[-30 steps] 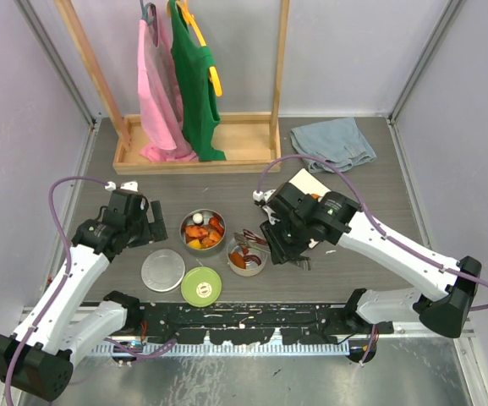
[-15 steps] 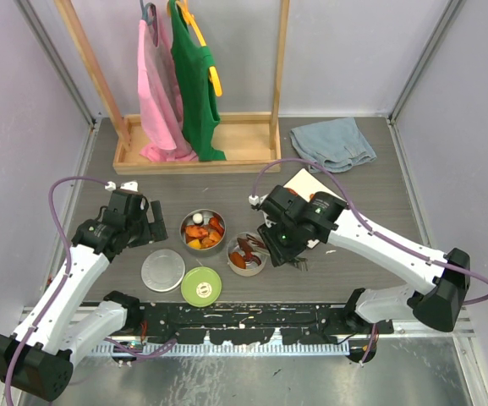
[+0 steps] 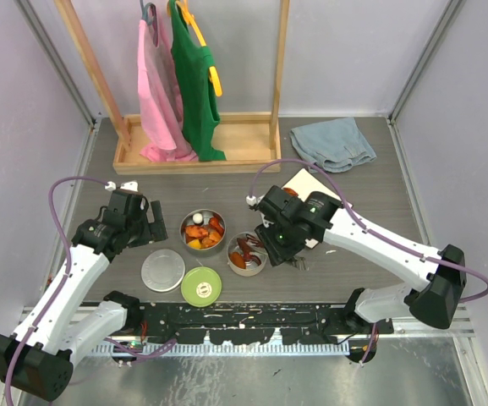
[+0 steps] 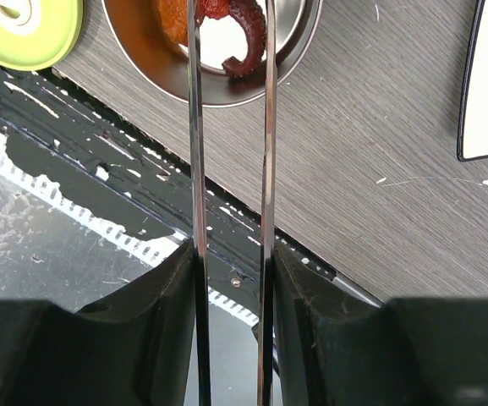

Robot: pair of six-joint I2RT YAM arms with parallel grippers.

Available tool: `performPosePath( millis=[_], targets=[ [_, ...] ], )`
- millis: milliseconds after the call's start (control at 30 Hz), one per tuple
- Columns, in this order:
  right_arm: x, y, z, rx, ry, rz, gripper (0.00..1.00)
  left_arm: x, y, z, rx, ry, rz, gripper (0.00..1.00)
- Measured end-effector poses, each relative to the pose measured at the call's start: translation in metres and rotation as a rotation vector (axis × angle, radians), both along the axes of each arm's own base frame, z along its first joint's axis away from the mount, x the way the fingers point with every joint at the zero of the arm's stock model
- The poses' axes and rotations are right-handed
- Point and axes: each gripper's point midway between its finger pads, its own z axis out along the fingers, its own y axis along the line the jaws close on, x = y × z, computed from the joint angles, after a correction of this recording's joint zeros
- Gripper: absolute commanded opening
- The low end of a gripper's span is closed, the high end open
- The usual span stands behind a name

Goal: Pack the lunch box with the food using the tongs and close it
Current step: Place the fake food in the packing box.

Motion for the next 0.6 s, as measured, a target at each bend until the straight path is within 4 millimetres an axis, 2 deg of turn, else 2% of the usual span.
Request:
performPosePath(
  millis=[200, 600],
  targets=[
    [0.0033, 0.0007, 0.0017, 0.005, -0.021, -0.004, 0.47, 0.0, 0.0, 0.0, 0.0, 0.0, 0.0, 0.98],
    [0.0032, 0.0007, 0.006, 0.022, -0.034, -0.004, 0.45, 0.0, 0.0, -0.0001, 0.0, 0.0, 0.0, 0.98]
  ],
)
